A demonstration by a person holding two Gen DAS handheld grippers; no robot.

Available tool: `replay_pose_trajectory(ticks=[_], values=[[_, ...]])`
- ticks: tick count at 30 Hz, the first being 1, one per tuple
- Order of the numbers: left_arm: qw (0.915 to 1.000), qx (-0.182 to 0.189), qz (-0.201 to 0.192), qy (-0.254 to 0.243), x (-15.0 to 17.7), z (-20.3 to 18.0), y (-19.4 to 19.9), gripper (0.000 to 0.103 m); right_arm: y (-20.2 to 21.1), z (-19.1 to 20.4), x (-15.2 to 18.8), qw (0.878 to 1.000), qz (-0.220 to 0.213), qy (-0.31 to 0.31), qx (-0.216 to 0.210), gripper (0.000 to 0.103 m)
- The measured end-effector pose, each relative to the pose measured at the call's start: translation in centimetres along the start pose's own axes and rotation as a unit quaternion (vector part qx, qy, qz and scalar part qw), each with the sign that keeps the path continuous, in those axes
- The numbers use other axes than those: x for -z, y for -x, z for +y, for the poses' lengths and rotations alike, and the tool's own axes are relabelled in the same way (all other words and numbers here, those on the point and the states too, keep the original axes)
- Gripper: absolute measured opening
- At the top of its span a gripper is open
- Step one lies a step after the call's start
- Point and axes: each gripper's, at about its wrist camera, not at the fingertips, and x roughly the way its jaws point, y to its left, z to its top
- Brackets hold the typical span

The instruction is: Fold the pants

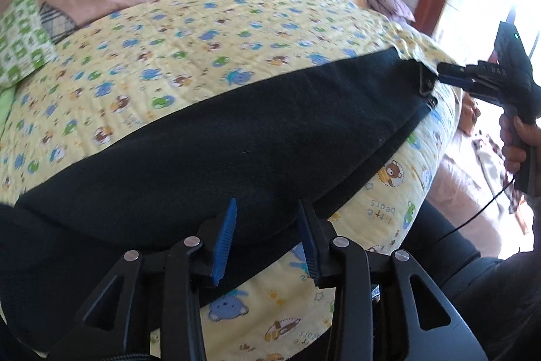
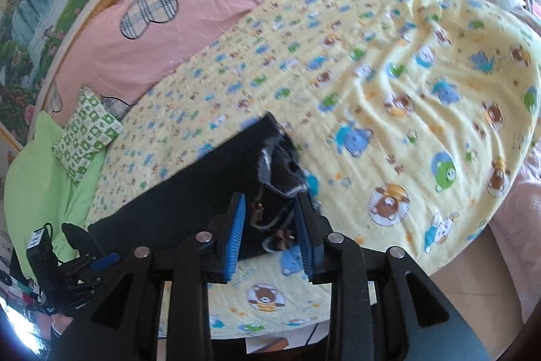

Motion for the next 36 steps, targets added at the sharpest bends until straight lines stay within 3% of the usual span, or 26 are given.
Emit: replay_pose_trajectory(ticks=[5,7,14,18,25,29,36], values=[[0.9967,-0.033,-0.017,0.072,1.1,3.0,2.1,0.042,-0.6,3.5,-0.3,0.999,0.003,0.045,-0.03,0.032],[0.9931,-0.046,-0.025,0.105,1.7,4.4,3.1,0.051,-1.2,5.4,-0.1,0.996,0.011,0.076,-0.045,0.032],[0.9752,-0.091,-0.048,0.196,3.3,8.8,6.2,0.058,-4.6,10.9,1.5,0.983,0.057,0.137,-0.106,0.032],[0.9647,-0.119,-0.053,0.229,3.9,10.6,7.5,0.062,-6.2,13.1,2.5,0.975,0.078,0.163,-0.129,0.048],[0.9435,-0.147,-0.044,0.294,3.8,13.6,8.0,0.064,-7.9,16.6,4.4,0.955,0.103,0.229,-0.156,0.048],[0.9241,-0.164,-0.03,0.344,3.0,15.4,7.5,0.064,-8.7,18.2,5.7,0.94,0.113,0.277,-0.166,0.048],[0.8779,-0.188,-0.019,0.44,3.4,18.5,6.4,0.064,-9.9,20.1,8.5,0.899,0.13,0.382,-0.17,0.048]])
